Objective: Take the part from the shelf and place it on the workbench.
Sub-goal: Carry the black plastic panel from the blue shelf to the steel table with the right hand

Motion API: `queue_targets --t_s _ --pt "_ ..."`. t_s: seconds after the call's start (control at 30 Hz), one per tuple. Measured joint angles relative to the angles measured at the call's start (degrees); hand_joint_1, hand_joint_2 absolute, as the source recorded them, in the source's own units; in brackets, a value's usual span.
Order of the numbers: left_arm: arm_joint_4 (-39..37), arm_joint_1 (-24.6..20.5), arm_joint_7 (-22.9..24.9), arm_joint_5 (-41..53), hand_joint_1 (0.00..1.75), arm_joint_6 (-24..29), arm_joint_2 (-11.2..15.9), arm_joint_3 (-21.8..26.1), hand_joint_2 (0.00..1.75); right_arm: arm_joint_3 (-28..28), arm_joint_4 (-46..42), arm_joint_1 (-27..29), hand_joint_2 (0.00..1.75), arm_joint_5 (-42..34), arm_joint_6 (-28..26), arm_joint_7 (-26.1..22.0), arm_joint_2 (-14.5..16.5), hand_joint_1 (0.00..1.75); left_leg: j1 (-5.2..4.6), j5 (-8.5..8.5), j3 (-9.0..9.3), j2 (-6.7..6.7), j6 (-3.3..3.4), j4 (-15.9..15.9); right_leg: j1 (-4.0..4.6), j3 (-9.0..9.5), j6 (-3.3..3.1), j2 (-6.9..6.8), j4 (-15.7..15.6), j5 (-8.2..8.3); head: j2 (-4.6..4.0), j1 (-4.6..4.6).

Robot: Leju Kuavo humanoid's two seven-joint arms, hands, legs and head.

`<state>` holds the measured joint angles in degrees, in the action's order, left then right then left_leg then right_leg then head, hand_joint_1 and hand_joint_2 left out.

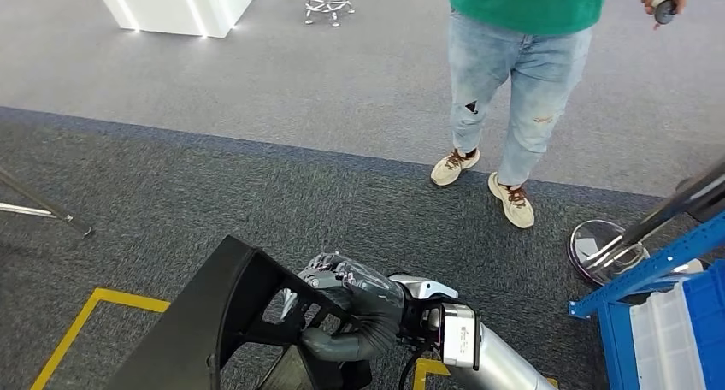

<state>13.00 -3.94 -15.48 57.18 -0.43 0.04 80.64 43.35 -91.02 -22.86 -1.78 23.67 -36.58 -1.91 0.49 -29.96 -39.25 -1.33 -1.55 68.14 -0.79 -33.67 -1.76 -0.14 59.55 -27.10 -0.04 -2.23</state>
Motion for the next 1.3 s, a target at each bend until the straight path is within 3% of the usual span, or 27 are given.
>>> queue_targets --t_s 0.07,0.1,0.13,0.17,0.23,0.3,0.37,0.4,0.47,0.5,0.53,0.6,0.63,0.67,0.73,0.8,0.83,0.87,0.9,0.93,0.97,1.03,1.1,1.13,1.17,1.23,1.3 --pt "-0.01 -0.24 -0.08 -0.02 0.0 -0.18 -0.11 -0.09 1.75 0.24 0.25 -0.31 1.75 0.02 -0.01 0.01 0.02 1.54 0.2 -2.23 -3.6 0.82 -0.23 6.54 0.26 0.14 -0.2 -1.76 0.0 -0.28 0.0 0.0" --pt "-0.02 -0.21 -0.08 -0.01 0.0 -0.25 -0.2 -0.16 1.75 0.36 0.33 -0.5 1.75 0.02 -0.02 0.02 0.02 1.54 0.25 -1.83 -4.07 0.93 -0.22 7.16 0.36 0.26 -0.21 -2.58 0.0 -0.45 0.0 0.01" --pt "-0.03 -0.15 -0.06 0.01 0.0 -0.29 -0.27 -0.23 1.75 0.46 0.39 -0.75 1.75 -0.01 -0.04 0.02 0.03 1.54 0.25 -0.35 -3.26 1.1 -0.11 5.38 0.44 0.46 -0.2 -3.33 0.0 -0.62 0.0 0.0" --pt "-0.04 -0.09 -0.04 0.02 0.0 -0.29 -0.32 -0.29 1.75 0.52 0.39 -1.05 1.75 -0.04 -0.06 0.02 0.07 1.54 0.18 1.78 -1.36 1.65 0.11 1.66 0.52 0.74 -0.16 -4.02 0.0 -0.83 0.0 0.0" --pt "-0.04 -0.23 -0.01 0.04 0.0 -0.29 -0.35 -0.37 1.75 0.56 0.38 -1.75 1.75 -0.11 -0.07 0.09 0.15 1.54 -0.43 4.67 2.66 4.03 0.88 -6.15 0.71 1.32 0.13 -5.27 -0.02 -1.28 0.0 0.03" --pt "-0.04 -0.45 0.05 0.05 0.0 -0.28 -0.37 -0.43 1.75 0.65 0.38 -2.22 1.75 -0.15 -0.07 0.3 0.21 1.54 -1.14 5.08 4.1 5.17 1.66 -9.2 0.77 1.66 0.63 -6.36 -0.08 -1.62 0.0 0.05" --pt "-0.04 -0.36 0.21 0.05 0.0 -0.17 -0.34 -0.47 1.75 0.85 0.3 -2.47 1.75 -0.22 -0.09 0.62 0.25 1.54 -1.23 5.2 4.23 3.88 2.29 -9.61 0.6 1.92 1.24 -7.23 -0.14 -1.93 0.0 0.04" --pt "-0.04 -0.24 0.3 0.03 0.0 -0.09 -0.34 -0.48 1.75 0.97 0.2 -2.62 1.75 -0.26 -0.13 0.86 0.27 1.54 -1.12 5.36 4.54 3.19 2.56 -10.07 0.48 1.97 1.55 -6.56 0.25 -2.3 0.0 0.07" --pt "-0.04 -0.28 0.5 -0.01 0.0 0.05 -0.37 -0.5 1.75 1.18 -0.1 -2.94 1.75 -0.48 -0.28 1.2 0.3 1.54 -0.73 5.8 5.29 1.97 3.18 -10.88 0.25 0.52 1.96 -3.46 3.93 -4.44 0.01 0.1" --pt "-0.04 -0.4 0.56 -0.03 0.0 0.08 -0.41 -0.51 1.75 1.26 -0.16 -2.98 1.75 -0.58 -0.37 1.33 0.23 1.54 -0.73 5.87 5.39 1.33 3.33 -10.99 0.13 -1.2 2.02 -1.62 7.42 -6.03 0.01 0.13" --pt "-0.04 -0.56 0.61 -0.03 0.0 0.09 -0.43 -0.54 1.75 1.32 -0.17 -2.95 1.75 -0.67 -0.43 1.36 0.15 1.54 -0.7 5.9 5.41 0.62 3.48 -10.98 0.07 -3.33 2.07 -0.65 11.2 -7.48 0.01 0.13" --pt "-0.04 -0.66 0.65 -0.03 0.0 0.08 -0.51 -0.61 1.75 1.44 -0.09 -2.82 1.75 -0.69 -0.49 1.44 -0.02 1.54 -0.63 5.79 5.48 -1.1 3.47 -10.92 -0.01 -6.44 2.24 -0.07 15.57 -8.0 0.0 0.14" --pt "-0.04 -0.62 0.67 -0.03 0.0 0.08 -0.55 -0.63 1.75 1.5 -0.09 -2.81 1.75 -0.69 -0.52 1.43 -0.06 1.54 -0.55 5.7 5.55 -1.98 3.36 -10.81 -0.06 -6.63 2.3 0.02 14.87 -6.71 0.0 0.14" --pt "-0.04 -0.57 0.7 -0.03 0.0 0.08 -0.6 -0.65 1.75 1.55 -0.09 -2.83 1.75 -0.69 -0.54 1.43 -0.08 1.54 -0.41 5.53 5.63 -2.87 3.16 -10.6 -0.15 -5.79 2.36 0.29 12.21 -4.56 0.0 0.14" --pt "-0.04 -0.53 0.74 -0.03 0.0 0.09 -0.67 -0.66 1.75 1.61 -0.09 -2.88 1.75 -0.69 -0.57 1.42 -0.08 1.54 -0.19 4.94 5.41 -4.51 2.51 -9.67 -0.62 -3.0 2.55 2.82 4.93 -0.61 0.0 0.16" --pt "-0.04 -0.56 0.74 -0.04 0.0 0.1 -0.69 -0.68 1.75 1.67 -0.13 -2.9 1.75 -0.7 -0.59 1.41 -0.11 1.54 0.0 4.55 4.69 -5.88 1.72 -8.91 -0.86 -1.7 2.43 5.1 1.34 0.57 0.0 0.15" --pt "-0.04 -0.53 0.74 -0.05 0.0 0.1 -0.69 -0.68 1.75 1.7 -0.15 -2.94 1.75 -0.71 -0.61 1.41 -0.13 1.54 0.11 4.54 4.36 -6.49 1.32 -8.8 -0.78 -1.71 2.19 5.3 1.26 0.36 0.0 0.14" --pt "-0.04 -0.43 0.74 -0.05 0.0 0.1 -0.73 -0.69 1.75 1.73 -0.19 -3.0 1.75 -0.71 -0.63 1.41 -0.14 1.54 0.27 4.6 4.17 -7.11 0.98 -8.93 -0.71 -1.69 1.79 4.56 1.22 0.41 0.0 0.12" --pt "-0.05 -0.3 0.77 -0.04 0.0 0.1 -0.77 -0.69 1.75 1.75 -0.21 -3.11 1.75 -0.71 -0.66 1.42 -0.11 1.54 0.35 4.57 4.12 -6.98 0.68 -8.87 -0.68 -1.51 1.4 3.85 1.01 0.43 0.0 0.13" --pt "-0.07 -0.21 0.8 -0.04 0.0 0.13 -0.8 -0.69 1.75 1.79 -0.23 -3.21 1.75 -0.72 -0.69 1.43 -0.07 1.54 0.28 4.19 3.87 -5.84 0.42 -8.24 -0.72 -1.25 1.0 3.08 0.77 0.44 0.0 0.0" --pt "-0.08 -0.24 0.83 -0.04 0.0 0.17 -0.84 -0.69 1.75 1.83 -0.24 -3.28 1.75 -0.76 -0.74 1.44 -0.03 1.54 0.19 3.26 3.12 -4.1 0.21 -6.57 -0.72 -0.98 0.65 2.2 0.52 0.45 0.0 -0.11" --pt "-0.09 -0.48 0.8 -0.05 0.0 0.24 -0.85 -0.69 1.75 1.98 -0.24 -3.32 1.75 -1.01 -1.05 1.44 -0.03 1.54 0.11 0.09 -0.17 -0.34 -0.11 0.0 -0.39 -0.67 0.17 0.37 0.33 0.27 0.0 -0.35" --pt "-0.09 -0.55 0.64 -0.08 0.0 0.26 -0.86 -0.69 1.75 2.3 -0.22 -3.33 1.75 -1.44 -1.63 1.42 -0.14 1.54 0.22 -1.94 -3.49 0.78 -0.24 6.08 -0.08 -0.59 -0.02 -1.48 0.32 0.02 0.0 -0.35" --pt "-0.1 -0.45 0.59 -0.11 0.0 0.25 -0.89 -0.7 1.75 2.46 -0.22 -3.33 1.75 -1.65 -1.93 1.42 -0.2 1.54 0.24 -1.5 -3.81 0.94 -0.2 6.49 0.03 -0.51 -0.06 -2.3 0.33 -0.1 0.0 -0.34" --pt "-0.1 -0.33 0.56 -0.16 0.0 0.24 -0.9 -0.71 1.75 2.56 -0.23 -3.33 1.75 -1.86 -2.22 1.44 -0.23 1.54 0.21 -0.09 -2.91 1.14 -0.07 4.66 0.12 -0.37 -0.05 -3.05 0.33 -0.24 0.0 -0.34" --pt "-0.1 -0.28 0.51 -0.58 0.0 0.14 -0.9 -0.7 1.75 2.68 -0.24 -3.41 1.75 -2.23 -2.69 1.49 -0.27 1.54 -0.14 3.44 1.22 2.91 0.53 -3.15 0.31 0.13 0.11 -4.45 0.31 -0.58 0.0 -0.33" --pt "-0.1 -0.5 0.29 -1.28 0.0 -0.1 -0.87 -0.69 1.75 2.75 -0.25 -3.56 1.75 -2.5 -2.99 1.55 -0.31 1.54 -0.74 4.89 4.08 4.73 1.29 -8.55 0.46 0.55 0.55 -5.56 0.24 -0.91 0.0 -0.31"
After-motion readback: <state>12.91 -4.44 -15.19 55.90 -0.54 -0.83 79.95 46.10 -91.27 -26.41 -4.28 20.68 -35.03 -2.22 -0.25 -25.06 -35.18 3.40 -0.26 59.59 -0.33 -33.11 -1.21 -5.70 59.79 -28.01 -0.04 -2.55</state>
